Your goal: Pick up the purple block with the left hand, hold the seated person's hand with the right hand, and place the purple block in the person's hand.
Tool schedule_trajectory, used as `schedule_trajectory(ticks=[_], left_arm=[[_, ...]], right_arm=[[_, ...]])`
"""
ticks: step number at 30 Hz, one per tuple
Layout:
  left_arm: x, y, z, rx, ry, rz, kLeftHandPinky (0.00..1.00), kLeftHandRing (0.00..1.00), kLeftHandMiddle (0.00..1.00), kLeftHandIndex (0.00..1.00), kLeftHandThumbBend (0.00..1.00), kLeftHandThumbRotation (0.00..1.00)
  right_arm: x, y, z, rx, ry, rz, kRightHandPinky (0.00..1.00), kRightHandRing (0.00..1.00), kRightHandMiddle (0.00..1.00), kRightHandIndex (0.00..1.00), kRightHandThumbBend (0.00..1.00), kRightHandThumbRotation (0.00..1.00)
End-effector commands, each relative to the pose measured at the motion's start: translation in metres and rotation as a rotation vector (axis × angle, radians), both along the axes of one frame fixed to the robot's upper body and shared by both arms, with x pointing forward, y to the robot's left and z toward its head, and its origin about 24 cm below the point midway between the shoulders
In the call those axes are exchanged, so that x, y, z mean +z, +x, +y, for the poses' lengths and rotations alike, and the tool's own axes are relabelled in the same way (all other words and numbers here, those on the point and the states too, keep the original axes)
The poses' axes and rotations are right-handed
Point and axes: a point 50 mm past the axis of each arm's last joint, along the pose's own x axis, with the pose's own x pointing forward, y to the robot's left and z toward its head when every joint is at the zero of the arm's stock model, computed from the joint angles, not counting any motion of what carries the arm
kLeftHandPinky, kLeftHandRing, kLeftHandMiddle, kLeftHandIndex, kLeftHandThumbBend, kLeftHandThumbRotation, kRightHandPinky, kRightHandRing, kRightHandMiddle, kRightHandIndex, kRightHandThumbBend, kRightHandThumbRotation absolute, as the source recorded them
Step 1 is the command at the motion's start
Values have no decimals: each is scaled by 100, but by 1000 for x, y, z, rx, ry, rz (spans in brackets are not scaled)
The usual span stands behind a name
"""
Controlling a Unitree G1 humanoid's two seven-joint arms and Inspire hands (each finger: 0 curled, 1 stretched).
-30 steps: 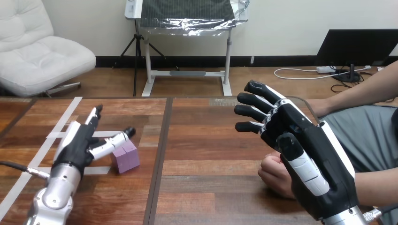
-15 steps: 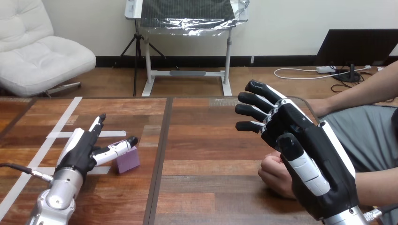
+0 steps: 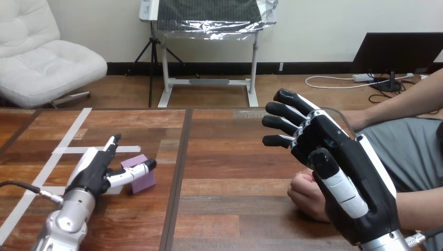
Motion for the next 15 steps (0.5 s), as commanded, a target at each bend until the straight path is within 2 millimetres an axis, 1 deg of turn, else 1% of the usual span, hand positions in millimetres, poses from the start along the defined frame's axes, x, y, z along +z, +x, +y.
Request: schedule_trajectory(ticks=[1,5,15], left_arm=[[28,24,-5,-41,53,-82,91,100,100,100,73,45],[28,24,-6,-47,71,-74,91,100,100,100,73,45],[26,24,-8,-65,105,-61,89,100,100,100,73,40]], right_arm=[[21,7,2,21,-3,-95,74,83,85,87,87,70],[21,7,2,24,1,-94,74,83,85,87,87,70],[21,7,1,27,3,-92,74,83,86,87,87,69]])
